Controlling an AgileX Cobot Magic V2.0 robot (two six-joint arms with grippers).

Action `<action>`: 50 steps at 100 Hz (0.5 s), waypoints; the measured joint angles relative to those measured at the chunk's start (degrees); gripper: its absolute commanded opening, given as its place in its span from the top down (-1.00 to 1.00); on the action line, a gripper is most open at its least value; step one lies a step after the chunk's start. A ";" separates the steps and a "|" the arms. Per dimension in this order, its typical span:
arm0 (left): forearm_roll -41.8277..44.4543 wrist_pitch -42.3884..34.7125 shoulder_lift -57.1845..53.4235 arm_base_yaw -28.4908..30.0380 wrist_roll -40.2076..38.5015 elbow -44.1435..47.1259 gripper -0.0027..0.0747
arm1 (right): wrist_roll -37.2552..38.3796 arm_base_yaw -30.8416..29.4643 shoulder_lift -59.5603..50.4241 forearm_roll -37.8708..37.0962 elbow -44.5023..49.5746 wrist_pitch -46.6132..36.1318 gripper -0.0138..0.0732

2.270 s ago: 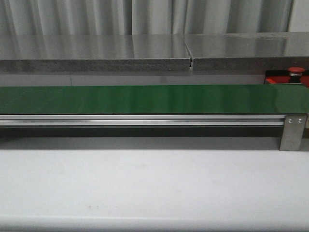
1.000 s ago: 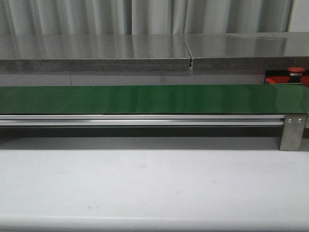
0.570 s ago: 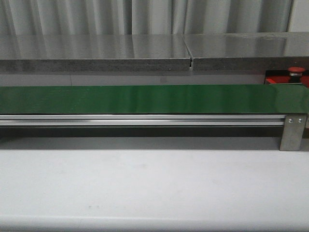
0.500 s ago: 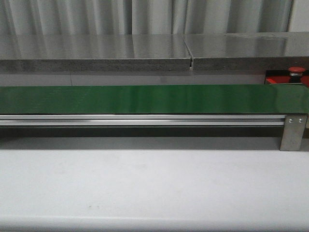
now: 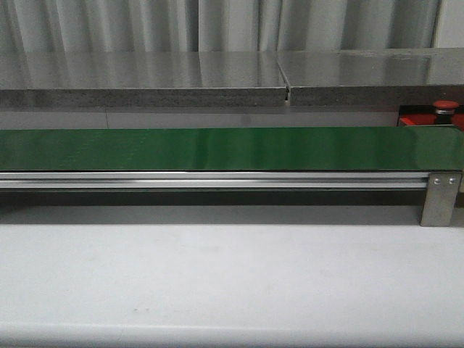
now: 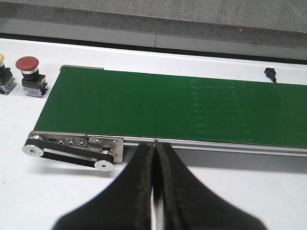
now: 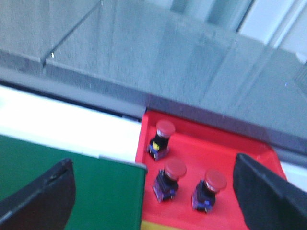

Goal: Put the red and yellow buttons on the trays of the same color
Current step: 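Lower the yellow button into the yellow tray and open the right gripper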

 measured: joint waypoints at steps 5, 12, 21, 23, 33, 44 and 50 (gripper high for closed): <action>0.00 0.00 0.00 0.00 0.00 0.00 0.98 | -0.27 0.43 -0.68 1.10 -0.63 0.00 -0.79; 0.00 0.00 0.00 0.00 0.00 0.00 0.98 | -0.50 0.67 -1.48 2.43 -1.52 0.82 -0.72; 0.00 0.00 0.00 0.00 0.00 0.00 0.98 | -0.63 0.67 -2.29 3.32 -2.11 2.35 -0.60; 0.00 0.00 0.00 0.00 0.00 0.00 0.98 | -0.62 0.67 -2.43 3.46 -2.11 2.79 -0.58; 0.00 0.00 0.00 0.00 0.00 0.00 0.98 | -0.62 0.67 -2.55 3.56 -2.11 4.79 -0.51; 0.00 0.00 0.00 0.00 0.00 0.00 0.98 | -0.62 0.80 -2.55 3.58 -2.11 5.86 -0.40; 0.00 0.00 0.00 0.00 0.00 0.00 0.98 | -0.62 0.80 -2.55 3.58 -2.11 5.72 -0.26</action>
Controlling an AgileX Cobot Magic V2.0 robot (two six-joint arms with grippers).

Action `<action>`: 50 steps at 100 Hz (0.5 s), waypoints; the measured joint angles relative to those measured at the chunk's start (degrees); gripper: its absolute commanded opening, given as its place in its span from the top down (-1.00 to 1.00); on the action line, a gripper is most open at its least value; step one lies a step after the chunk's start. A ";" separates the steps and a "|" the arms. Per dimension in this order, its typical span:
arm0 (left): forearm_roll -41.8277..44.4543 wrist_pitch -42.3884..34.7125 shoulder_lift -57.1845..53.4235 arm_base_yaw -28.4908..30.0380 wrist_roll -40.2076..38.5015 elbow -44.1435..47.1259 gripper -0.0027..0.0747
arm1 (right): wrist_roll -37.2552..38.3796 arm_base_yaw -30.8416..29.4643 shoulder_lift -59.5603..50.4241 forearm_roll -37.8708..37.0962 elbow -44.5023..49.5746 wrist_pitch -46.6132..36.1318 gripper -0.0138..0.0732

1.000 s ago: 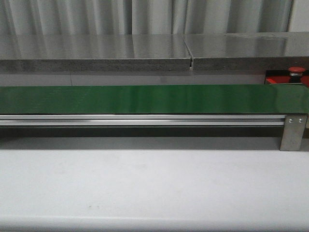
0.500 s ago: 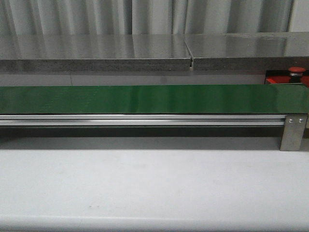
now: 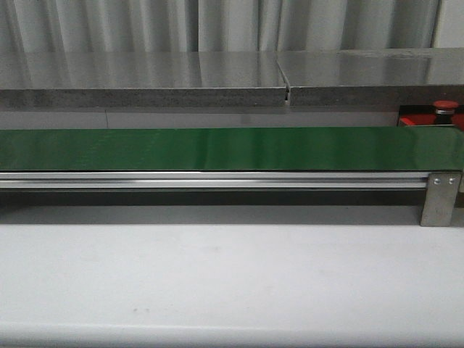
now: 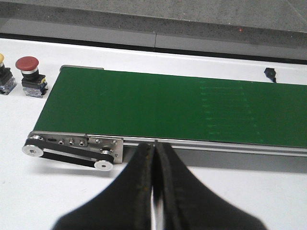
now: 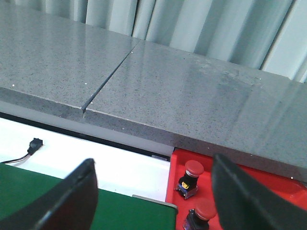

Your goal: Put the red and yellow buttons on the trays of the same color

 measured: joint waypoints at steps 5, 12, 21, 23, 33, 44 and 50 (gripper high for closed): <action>0.00 0.00 0.00 0.00 0.00 0.00 0.98 | 0.00 0.00 0.00 0.00 0.00 -0.56 -0.08; 0.00 0.00 0.00 0.00 0.00 0.00 0.98 | 0.00 0.00 0.00 0.00 0.00 -1.67 0.24; 0.00 0.00 0.00 0.00 0.00 0.00 0.98 | -0.19 0.00 0.00 0.10 0.00 -2.56 0.61; 0.00 0.00 0.00 0.00 0.00 0.00 0.98 | -0.19 0.00 0.00 0.10 0.00 -2.67 0.66; 0.00 0.00 0.00 0.00 0.00 0.00 0.98 | -0.19 0.00 0.00 0.10 0.00 -3.05 0.83; 0.00 0.00 0.00 0.00 0.00 0.00 0.98 | -0.19 0.00 0.00 0.10 0.00 -3.13 0.84; 0.00 0.00 0.00 0.00 0.00 0.00 0.98 | -0.19 0.00 0.00 0.20 0.00 -3.13 0.84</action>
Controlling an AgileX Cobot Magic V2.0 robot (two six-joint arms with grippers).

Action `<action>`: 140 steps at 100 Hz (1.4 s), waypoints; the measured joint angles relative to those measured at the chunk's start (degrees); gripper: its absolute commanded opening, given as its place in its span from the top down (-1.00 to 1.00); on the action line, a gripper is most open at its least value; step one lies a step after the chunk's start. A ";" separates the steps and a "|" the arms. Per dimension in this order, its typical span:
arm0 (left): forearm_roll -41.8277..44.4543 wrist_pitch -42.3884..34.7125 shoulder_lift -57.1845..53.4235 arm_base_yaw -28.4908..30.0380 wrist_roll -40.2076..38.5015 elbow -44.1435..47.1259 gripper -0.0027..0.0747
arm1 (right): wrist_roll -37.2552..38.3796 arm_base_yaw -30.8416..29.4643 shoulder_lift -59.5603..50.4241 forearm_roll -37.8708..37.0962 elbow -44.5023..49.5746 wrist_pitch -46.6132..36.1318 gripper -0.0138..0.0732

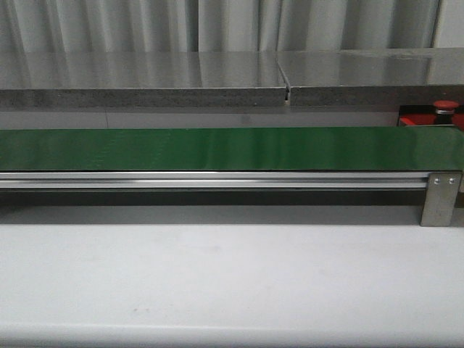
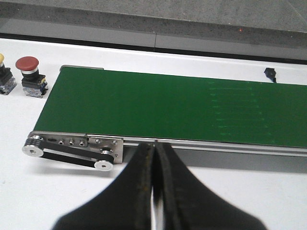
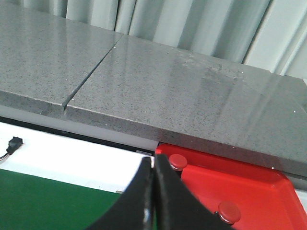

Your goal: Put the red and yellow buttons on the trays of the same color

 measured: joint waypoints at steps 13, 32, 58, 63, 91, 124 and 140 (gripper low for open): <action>0.00 0.00 0.00 0.00 0.00 0.00 0.98 | 0.00 0.00 0.00 0.00 0.00 0.00 0.84; 0.00 0.00 0.00 0.00 0.00 0.00 0.88 | 0.00 0.00 0.00 0.91 0.00 0.00 0.84; 0.00 0.00 0.00 0.00 0.00 0.00 -0.69 | 0.00 0.00 0.00 1.38 0.00 0.00 0.84; 0.00 -0.16 0.00 0.00 0.00 0.00 -0.91 | 0.00 0.00 0.00 1.38 0.00 0.00 0.84; -0.22 -4.91 1.24 0.63 -3.67 -0.68 -0.68 | 0.00 0.00 0.00 1.60 0.00 0.00 0.84; -6.94 -2.21 25.72 12.92 -9.99 -19.86 -0.68 | 0.00 0.00 0.00 1.82 0.00 0.00 0.84; -10.26 -0.08 39.76 15.94 -10.13 -30.16 -0.67 | 0.00 0.00 0.00 1.82 0.00 0.00 0.84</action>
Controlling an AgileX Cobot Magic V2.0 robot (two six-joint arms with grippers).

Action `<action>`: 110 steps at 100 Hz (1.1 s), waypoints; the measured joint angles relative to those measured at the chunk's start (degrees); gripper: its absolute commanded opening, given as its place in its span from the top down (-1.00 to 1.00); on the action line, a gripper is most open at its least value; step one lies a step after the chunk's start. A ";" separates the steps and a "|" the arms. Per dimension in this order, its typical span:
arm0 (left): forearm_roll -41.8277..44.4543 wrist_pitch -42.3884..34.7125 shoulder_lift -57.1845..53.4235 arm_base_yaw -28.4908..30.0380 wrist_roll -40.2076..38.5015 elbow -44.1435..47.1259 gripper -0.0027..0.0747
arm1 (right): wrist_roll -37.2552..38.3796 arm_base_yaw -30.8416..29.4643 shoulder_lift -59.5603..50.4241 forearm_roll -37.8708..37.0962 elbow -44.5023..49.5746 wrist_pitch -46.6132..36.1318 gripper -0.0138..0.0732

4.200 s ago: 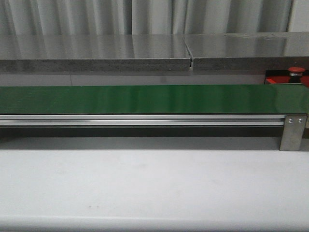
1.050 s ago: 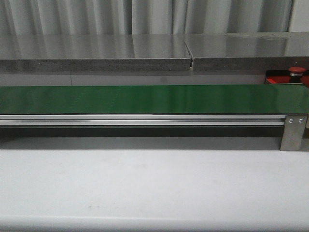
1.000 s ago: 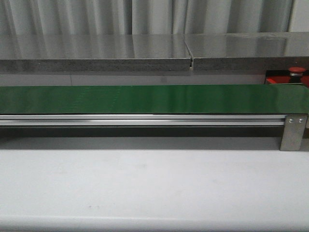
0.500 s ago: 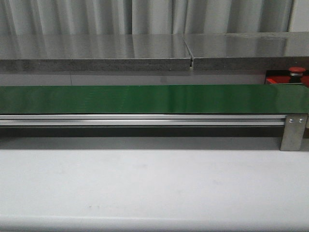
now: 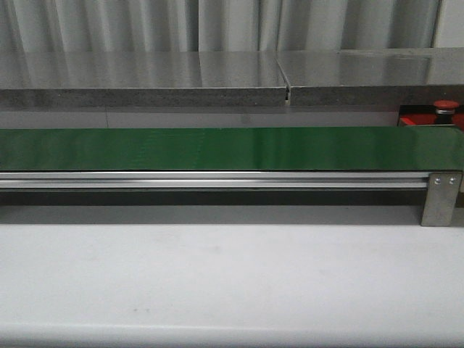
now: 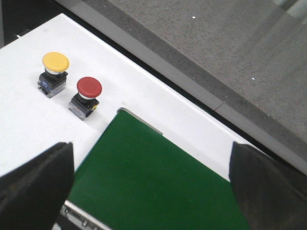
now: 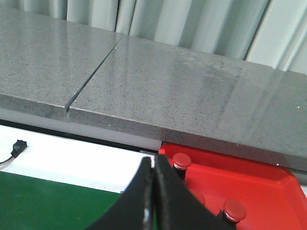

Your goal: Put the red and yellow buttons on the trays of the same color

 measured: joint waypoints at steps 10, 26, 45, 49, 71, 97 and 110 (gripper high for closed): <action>-1.07 0.99 9.16 0.28 0.00 -6.32 -0.67 | 0.00 0.00 0.00 0.00 0.00 0.00 0.84; -1.71 2.66 22.06 0.42 -1.64 -15.43 -0.67 | 0.00 0.00 0.00 0.00 0.00 0.00 0.84; -1.64 2.74 34.76 0.42 -5.95 -23.59 -0.67 | -0.12 0.00 0.00 0.00 0.00 0.00 0.84; -1.54 2.74 36.34 0.42 -6.46 -24.49 -0.67 | -0.12 0.00 0.00 0.00 0.00 0.00 0.84; 0.38 1.80 41.86 0.42 -7.30 -27.74 -0.67 | 0.01 0.00 0.00 0.00 0.00 0.00 0.84; 3.03 0.40 45.05 0.42 -7.30 -31.58 -0.67 | 0.01 0.00 0.00 0.00 0.00 0.00 0.84; 3.38 0.28 46.70 0.42 -7.30 -33.52 -0.67 | -0.11 0.00 0.00 0.00 0.00 0.00 0.84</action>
